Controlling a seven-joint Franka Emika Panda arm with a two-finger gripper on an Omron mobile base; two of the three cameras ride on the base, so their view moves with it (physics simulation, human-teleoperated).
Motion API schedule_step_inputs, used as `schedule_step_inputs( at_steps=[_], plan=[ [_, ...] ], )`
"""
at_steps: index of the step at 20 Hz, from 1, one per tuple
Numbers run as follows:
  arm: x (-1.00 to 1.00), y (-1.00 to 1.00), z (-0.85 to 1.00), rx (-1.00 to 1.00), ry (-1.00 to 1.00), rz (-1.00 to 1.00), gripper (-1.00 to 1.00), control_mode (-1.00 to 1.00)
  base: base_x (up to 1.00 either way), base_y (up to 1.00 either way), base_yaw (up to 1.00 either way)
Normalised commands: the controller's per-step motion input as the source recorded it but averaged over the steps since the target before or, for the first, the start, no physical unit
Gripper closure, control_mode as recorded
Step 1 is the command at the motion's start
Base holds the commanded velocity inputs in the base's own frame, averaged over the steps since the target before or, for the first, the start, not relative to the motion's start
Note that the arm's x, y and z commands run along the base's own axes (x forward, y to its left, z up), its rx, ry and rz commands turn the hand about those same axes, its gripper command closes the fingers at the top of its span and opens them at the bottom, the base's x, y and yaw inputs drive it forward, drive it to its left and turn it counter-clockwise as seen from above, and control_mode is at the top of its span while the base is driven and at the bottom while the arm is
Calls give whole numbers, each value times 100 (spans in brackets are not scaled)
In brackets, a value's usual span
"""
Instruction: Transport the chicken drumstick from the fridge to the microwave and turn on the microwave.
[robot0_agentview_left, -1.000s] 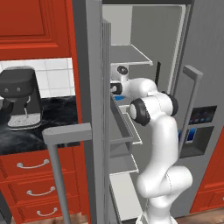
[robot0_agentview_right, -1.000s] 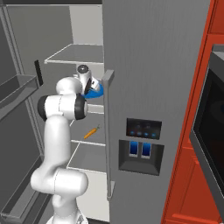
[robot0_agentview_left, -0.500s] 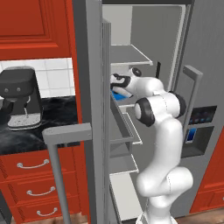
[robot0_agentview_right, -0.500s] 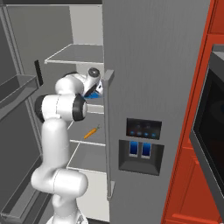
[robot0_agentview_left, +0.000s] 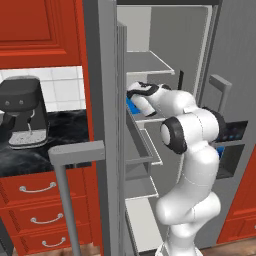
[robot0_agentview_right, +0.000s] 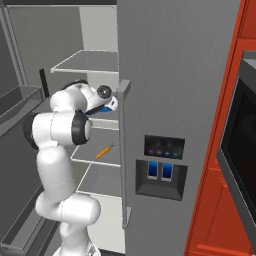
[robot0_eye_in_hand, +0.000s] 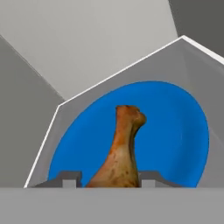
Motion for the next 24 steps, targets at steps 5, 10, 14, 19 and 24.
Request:
schedule_step_inputs(
  at_steps=[5, 10, 14, 19, 24],
  plan=[
    [-64, -5, 75, 1, -18, 1, 100, -100, 0, 0, 0],
    [-69, -29, 71, 3, 4, 1, 100, -100, 0, 0, 0],
    [-71, -5, 69, -1, 19, 0, 100, -100, 0, 0, 0],
    [-75, 0, 78, -5, 18, 5, 100, -100, 0, 0, 0],
    [-78, 0, 73, -2, 15, 11, 100, -100, 0, 0, 0]
  ],
)
